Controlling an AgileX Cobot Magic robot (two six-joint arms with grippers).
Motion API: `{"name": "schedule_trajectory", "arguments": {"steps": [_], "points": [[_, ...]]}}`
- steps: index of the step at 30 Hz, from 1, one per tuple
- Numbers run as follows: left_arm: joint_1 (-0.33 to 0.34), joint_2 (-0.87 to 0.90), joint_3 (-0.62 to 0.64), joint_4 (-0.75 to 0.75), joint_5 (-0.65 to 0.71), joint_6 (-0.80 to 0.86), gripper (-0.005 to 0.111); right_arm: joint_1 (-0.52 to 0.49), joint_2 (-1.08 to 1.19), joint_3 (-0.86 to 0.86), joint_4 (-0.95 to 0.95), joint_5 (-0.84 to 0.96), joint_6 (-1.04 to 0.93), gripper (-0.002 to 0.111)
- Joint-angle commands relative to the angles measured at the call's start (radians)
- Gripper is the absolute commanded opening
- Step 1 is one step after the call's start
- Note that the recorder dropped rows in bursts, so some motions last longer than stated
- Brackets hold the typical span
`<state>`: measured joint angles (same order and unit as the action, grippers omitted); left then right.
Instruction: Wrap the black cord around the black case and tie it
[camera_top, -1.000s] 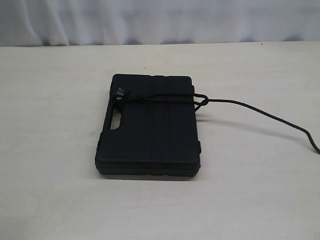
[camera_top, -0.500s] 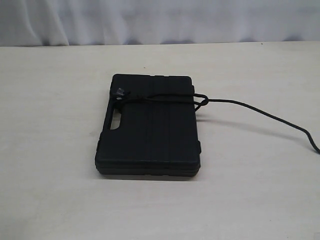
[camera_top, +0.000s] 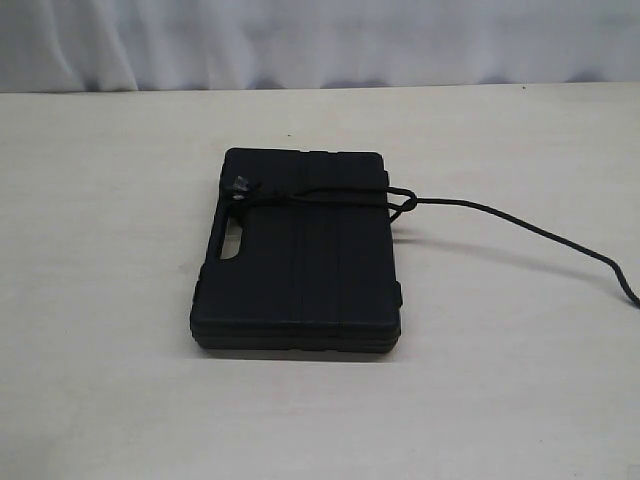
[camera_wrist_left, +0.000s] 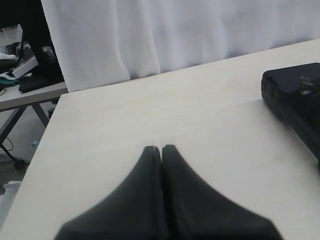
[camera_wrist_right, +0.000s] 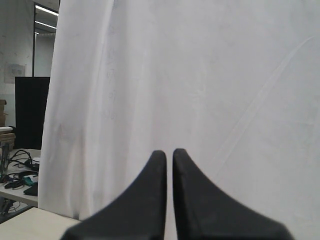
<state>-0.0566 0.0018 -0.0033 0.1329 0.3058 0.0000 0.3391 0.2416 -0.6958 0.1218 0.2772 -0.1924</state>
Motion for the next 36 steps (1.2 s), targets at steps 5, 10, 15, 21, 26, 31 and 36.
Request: {"name": "schedule_trajectory", "arguments": {"steps": [5,10,15,21,26,31,36], "points": [[0.003,-0.002,0.003,0.004,-0.004,0.000,0.000,-0.005,-0.021,0.010,-0.003,0.000,0.002,0.004],[0.003,-0.002,0.003,0.004,-0.004,0.000,0.000,-0.061,-0.157,0.099,-0.010,-0.037,0.002,0.004],[0.003,-0.002,0.003,0.004,-0.004,0.000,0.000,-0.111,-0.242,0.217,-0.087,-0.103,0.002,0.004],[0.003,-0.002,0.003,0.004,0.000,0.000,0.000,-0.169,-0.242,0.351,-0.100,-0.245,0.006,0.004],[0.003,-0.002,0.003,0.009,0.000,0.000,0.000,-0.227,-0.242,0.474,-0.100,-0.330,0.006,0.004],[0.003,-0.002,0.003,0.009,0.000,0.000,0.000,-0.285,-0.242,0.590,-0.100,-0.326,0.006,0.004],[0.003,-0.002,0.003,0.009,0.000,0.000,0.000,-0.294,-0.242,0.694,-0.145,-0.326,0.002,0.004]]}}
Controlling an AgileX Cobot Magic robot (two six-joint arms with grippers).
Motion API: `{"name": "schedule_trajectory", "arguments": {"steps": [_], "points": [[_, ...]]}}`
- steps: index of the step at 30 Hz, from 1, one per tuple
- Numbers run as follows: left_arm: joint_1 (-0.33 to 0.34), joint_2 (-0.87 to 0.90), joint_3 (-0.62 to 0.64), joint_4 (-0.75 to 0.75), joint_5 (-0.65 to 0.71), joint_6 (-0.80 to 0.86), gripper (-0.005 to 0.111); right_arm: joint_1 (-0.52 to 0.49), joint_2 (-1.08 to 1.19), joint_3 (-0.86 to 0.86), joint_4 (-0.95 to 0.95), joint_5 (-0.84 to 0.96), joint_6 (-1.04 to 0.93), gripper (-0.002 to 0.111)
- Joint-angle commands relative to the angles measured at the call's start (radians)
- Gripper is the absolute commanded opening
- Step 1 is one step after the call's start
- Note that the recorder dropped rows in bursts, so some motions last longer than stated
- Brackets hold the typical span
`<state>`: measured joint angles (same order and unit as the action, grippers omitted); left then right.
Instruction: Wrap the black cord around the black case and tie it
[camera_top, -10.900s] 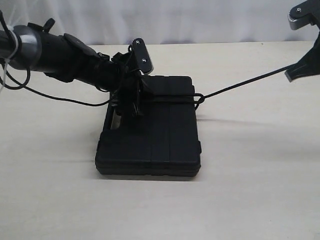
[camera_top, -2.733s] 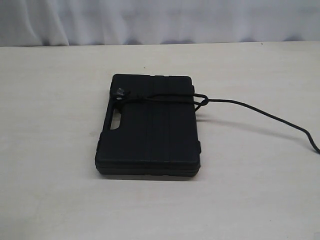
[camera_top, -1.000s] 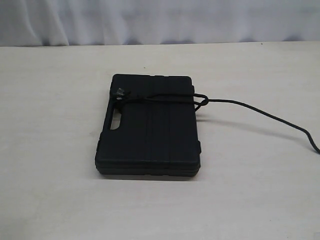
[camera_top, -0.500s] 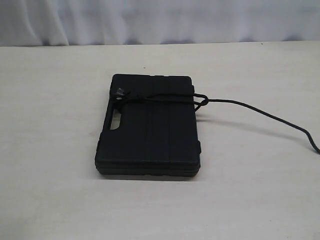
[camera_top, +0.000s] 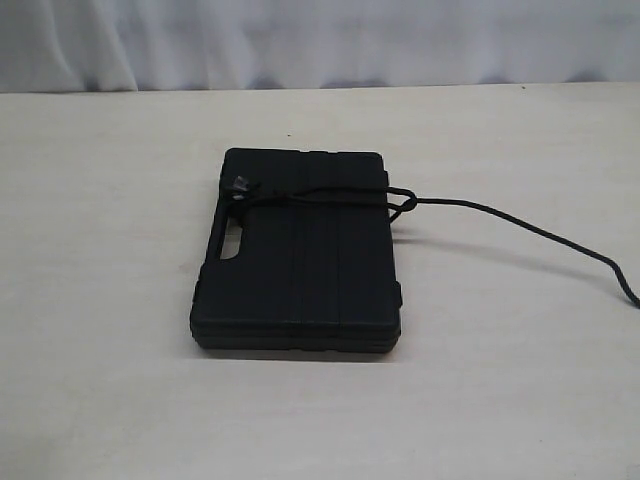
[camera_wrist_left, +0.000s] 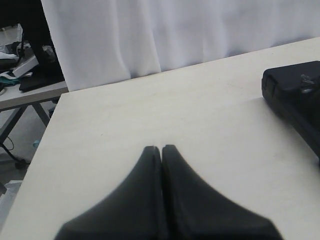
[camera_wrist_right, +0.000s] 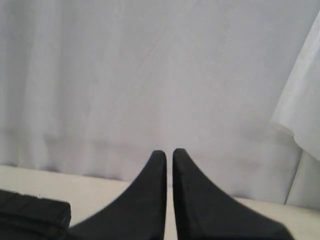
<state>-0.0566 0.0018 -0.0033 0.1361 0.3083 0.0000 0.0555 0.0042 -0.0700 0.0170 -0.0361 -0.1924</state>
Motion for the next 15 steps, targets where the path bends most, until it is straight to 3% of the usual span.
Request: {"name": "schedule_trajectory", "arguments": {"steps": [1,15], "points": [[0.003,-0.002,0.003,0.006,-0.003,0.000,0.000,-0.010,-0.004,0.070,-0.055,-0.012,0.005,0.004],[0.003,-0.002,0.003,0.006,-0.003,0.000,0.000,-0.006,-0.004,0.070,-0.141,0.144,0.192,0.004]]}}
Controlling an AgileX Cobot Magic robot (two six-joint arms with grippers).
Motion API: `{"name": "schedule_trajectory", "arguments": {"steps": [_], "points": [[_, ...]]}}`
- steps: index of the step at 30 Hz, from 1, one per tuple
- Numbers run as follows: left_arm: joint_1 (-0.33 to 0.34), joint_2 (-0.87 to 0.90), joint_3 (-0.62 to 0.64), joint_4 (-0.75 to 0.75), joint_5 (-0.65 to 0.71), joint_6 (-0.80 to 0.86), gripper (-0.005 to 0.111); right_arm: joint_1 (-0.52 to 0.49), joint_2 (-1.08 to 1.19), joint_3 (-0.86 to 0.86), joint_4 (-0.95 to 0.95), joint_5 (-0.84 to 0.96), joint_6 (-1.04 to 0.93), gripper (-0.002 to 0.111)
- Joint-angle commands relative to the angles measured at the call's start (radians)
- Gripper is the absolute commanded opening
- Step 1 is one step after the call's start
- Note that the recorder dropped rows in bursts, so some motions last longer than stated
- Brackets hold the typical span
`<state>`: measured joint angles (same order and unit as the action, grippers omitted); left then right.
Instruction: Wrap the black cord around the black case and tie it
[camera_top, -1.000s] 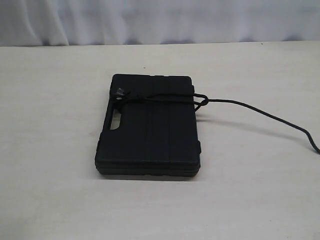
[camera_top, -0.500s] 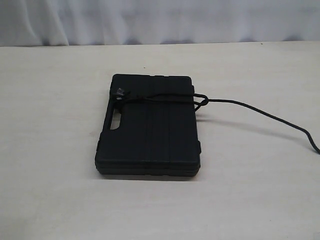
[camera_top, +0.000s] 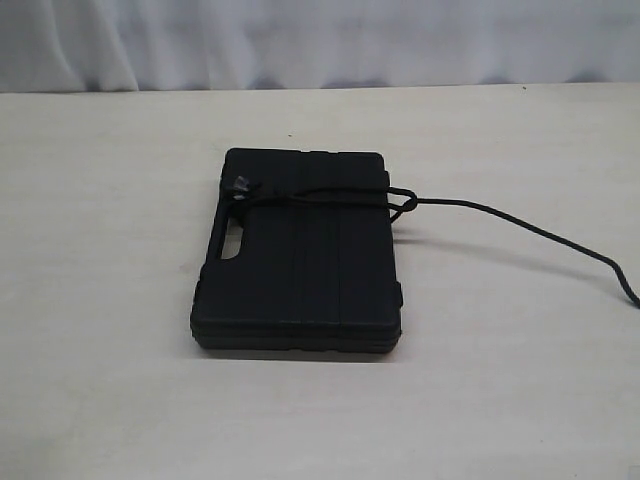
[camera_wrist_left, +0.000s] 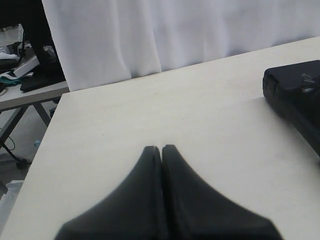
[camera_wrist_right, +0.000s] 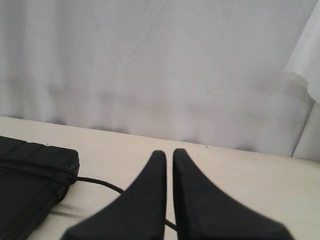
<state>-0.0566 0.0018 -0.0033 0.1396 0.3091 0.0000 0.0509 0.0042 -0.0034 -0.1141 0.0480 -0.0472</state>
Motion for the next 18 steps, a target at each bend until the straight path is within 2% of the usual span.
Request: {"name": "schedule_trajectory", "arguments": {"steps": [1,8,18], "points": [[0.003,-0.002,0.003,0.003,-0.004,0.000,0.000,-0.002,-0.004,0.003,-0.010,0.093,0.047,0.004],[0.003,-0.002,0.003,0.003,-0.004,0.000,0.000,-0.002,-0.004,0.003,-0.010,0.286,0.047,0.004],[0.003,-0.002,0.003,0.000,-0.004,0.000,0.000,-0.002,-0.004,0.003,-0.006,0.295,0.089,0.004]]}}
